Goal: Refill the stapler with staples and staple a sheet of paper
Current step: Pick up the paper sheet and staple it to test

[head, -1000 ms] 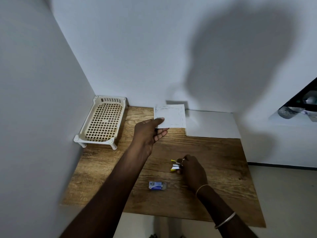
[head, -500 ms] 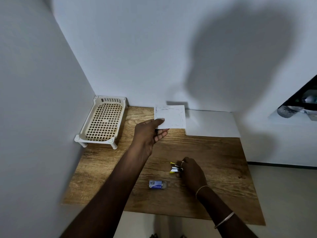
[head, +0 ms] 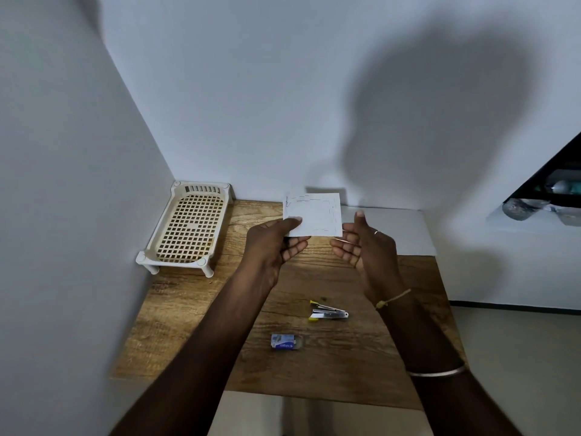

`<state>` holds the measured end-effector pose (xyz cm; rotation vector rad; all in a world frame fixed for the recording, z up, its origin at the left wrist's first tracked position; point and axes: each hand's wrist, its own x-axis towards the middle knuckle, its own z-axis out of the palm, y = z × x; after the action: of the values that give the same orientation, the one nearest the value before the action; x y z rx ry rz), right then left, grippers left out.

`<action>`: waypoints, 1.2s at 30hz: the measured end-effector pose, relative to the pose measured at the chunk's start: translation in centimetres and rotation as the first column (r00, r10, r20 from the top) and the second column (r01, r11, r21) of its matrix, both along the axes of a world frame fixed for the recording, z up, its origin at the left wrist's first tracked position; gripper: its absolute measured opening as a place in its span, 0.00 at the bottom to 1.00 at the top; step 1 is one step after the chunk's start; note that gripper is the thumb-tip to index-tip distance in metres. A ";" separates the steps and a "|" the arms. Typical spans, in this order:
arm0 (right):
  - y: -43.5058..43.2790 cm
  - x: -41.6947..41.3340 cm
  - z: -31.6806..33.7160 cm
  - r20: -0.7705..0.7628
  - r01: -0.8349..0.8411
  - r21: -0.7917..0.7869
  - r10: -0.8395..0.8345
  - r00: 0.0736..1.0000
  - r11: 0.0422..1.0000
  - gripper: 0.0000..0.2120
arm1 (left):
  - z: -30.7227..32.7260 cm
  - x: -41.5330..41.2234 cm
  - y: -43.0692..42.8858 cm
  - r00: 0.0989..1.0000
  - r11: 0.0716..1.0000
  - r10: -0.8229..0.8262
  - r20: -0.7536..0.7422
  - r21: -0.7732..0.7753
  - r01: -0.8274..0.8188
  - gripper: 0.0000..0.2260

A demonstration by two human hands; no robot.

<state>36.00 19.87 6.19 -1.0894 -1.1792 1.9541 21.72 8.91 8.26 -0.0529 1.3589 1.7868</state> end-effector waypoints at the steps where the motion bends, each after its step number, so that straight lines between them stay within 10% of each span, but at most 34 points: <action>1: 0.1 -0.2 0.6 -0.022 -0.006 -0.012 0.006 1.000 1.000 0.24 | 0.0 0.0 0.0 1.000 1.000 -0.001 -0.001 0.002 0.001 0.11; 21: 1.7 -1.8 -1.7 0.065 0.141 0.072 -0.145 0.987 0.987 0.02 | -2.6 -1.3 0.9 0.997 0.996 0.001 -0.079 -0.086 -0.007 0.08; 36: 3.2 -3.5 -12.5 0.538 -0.027 0.056 -0.007 0.843 0.998 0.08 | -14.4 -2.4 2.1 0.977 0.851 -0.122 -0.175 -0.525 0.012 0.04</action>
<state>32.53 23.02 -6.30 -1.6693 -1.5194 1.6441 19.29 11.05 -6.11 -0.1170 1.9443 1.3426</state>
